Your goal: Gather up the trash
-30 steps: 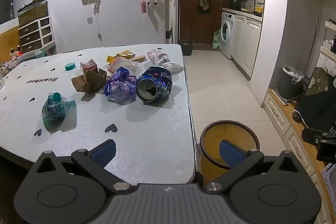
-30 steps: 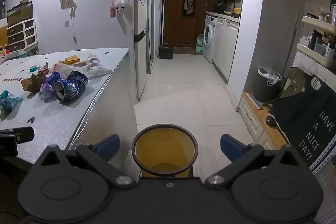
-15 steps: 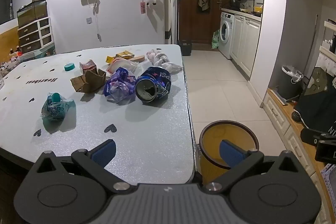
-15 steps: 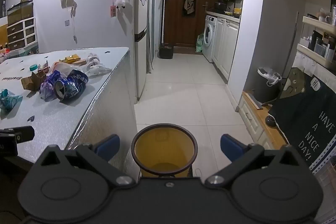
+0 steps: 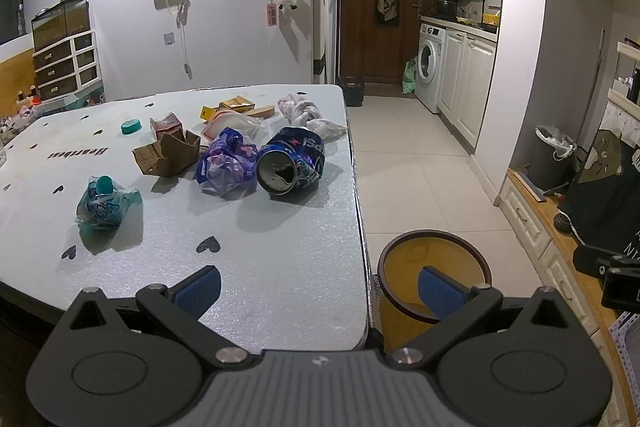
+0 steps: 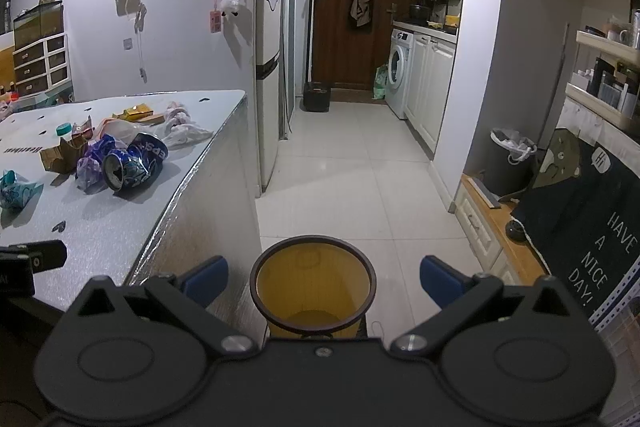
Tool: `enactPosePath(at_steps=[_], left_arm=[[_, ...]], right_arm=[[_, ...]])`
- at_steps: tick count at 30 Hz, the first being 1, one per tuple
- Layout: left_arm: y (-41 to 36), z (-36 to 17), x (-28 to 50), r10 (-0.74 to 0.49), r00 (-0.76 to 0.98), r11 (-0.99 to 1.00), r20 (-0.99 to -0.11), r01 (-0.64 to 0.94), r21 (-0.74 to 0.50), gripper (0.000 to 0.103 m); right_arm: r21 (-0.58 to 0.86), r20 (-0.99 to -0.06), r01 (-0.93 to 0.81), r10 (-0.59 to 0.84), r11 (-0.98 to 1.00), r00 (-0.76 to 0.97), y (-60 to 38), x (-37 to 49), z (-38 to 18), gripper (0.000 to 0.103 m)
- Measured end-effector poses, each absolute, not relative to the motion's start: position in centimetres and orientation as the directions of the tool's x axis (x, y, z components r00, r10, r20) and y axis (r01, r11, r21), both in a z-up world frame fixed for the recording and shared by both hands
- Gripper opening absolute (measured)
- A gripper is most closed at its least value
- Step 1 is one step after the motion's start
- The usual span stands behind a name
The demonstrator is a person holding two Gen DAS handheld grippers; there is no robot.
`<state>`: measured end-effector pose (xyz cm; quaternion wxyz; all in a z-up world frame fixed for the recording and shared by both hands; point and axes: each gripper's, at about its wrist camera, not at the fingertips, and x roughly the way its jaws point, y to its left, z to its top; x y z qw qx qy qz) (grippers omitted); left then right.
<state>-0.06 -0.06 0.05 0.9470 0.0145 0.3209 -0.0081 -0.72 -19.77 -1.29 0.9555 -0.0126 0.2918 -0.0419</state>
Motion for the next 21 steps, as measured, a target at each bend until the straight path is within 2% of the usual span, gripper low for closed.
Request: enactPosePath(at_steps=[21], left_arm=[[-0.91,-0.16,0.23,-0.013,0.794,0.999,-0.607,0.032,0.020,0.103]], right_arm=[[-0.051,-0.560,0.077,-0.092,0.996,0.823,-19.70,-0.65,-1.28,0.103]])
